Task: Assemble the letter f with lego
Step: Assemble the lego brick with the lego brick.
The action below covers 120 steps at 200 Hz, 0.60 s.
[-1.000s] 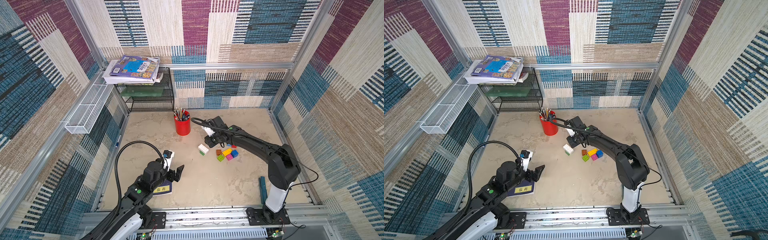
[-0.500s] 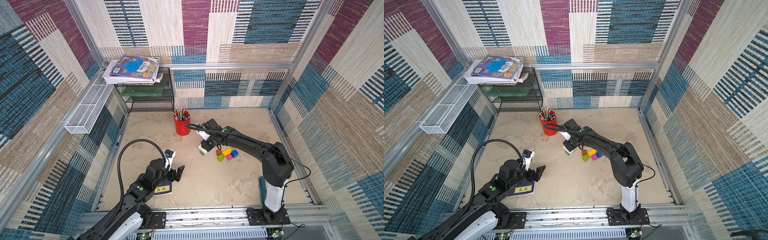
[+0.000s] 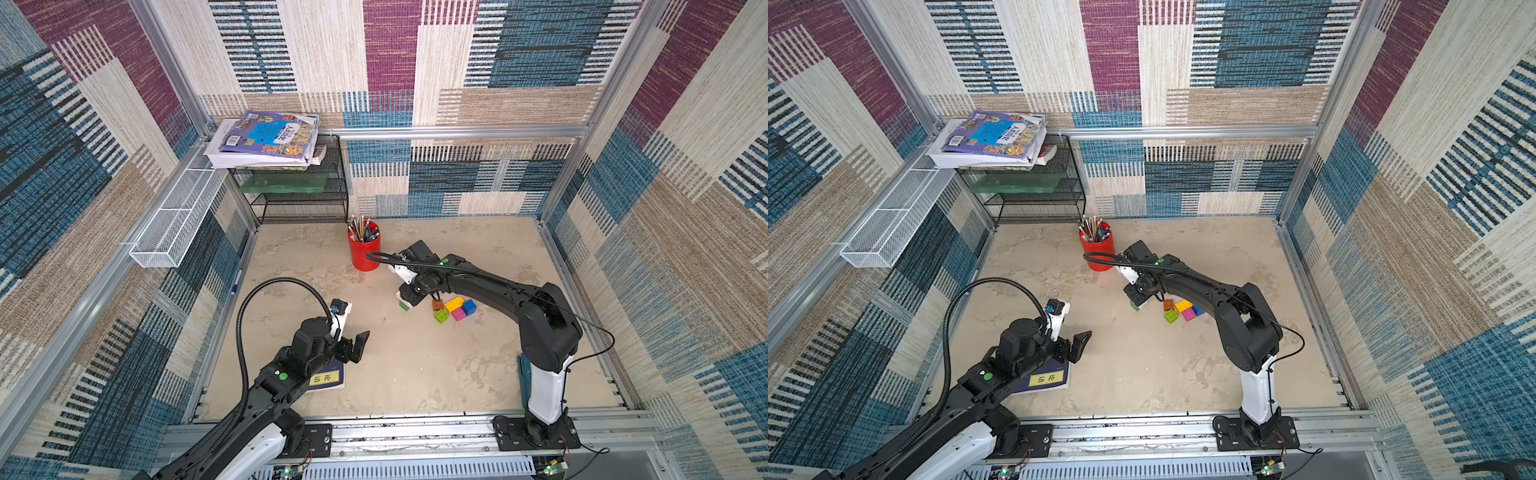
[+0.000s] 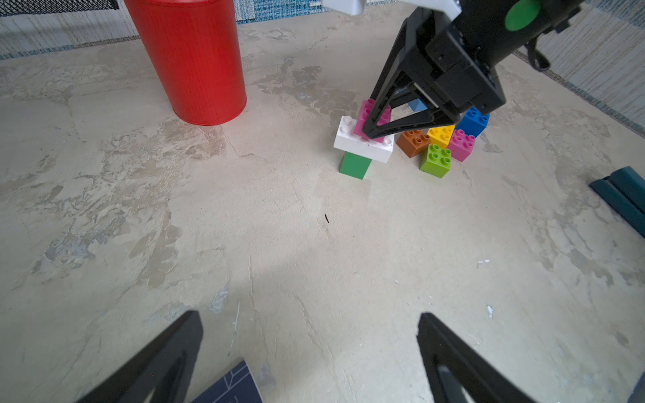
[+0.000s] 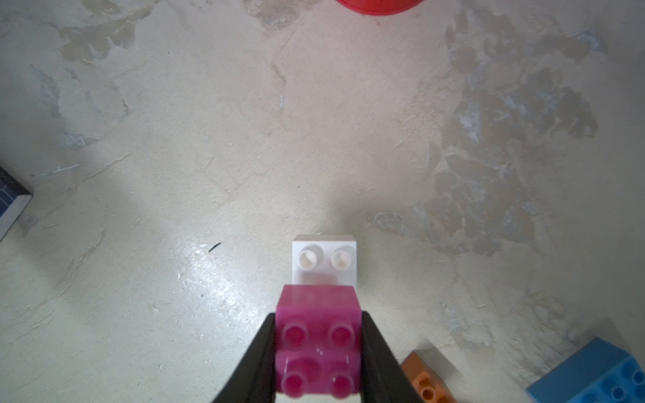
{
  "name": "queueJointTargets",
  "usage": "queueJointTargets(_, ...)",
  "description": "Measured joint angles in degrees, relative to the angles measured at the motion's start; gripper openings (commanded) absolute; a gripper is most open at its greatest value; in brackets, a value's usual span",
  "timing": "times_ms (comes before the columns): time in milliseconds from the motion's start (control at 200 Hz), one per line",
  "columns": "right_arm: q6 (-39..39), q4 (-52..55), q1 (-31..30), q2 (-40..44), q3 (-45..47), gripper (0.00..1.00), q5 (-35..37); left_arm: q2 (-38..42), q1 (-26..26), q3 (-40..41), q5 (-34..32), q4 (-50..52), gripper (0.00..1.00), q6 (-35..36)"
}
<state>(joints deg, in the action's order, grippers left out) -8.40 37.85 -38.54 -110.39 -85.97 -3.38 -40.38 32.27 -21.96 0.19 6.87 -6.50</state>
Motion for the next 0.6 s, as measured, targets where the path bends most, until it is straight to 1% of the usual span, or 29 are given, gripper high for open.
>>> queueJointTargets(601, -0.85, 0.00, -0.09, -1.99, -0.87, 0.36, 0.52, -0.39, 0.00, -0.02, 0.00, 0.04, 0.99, -0.20)
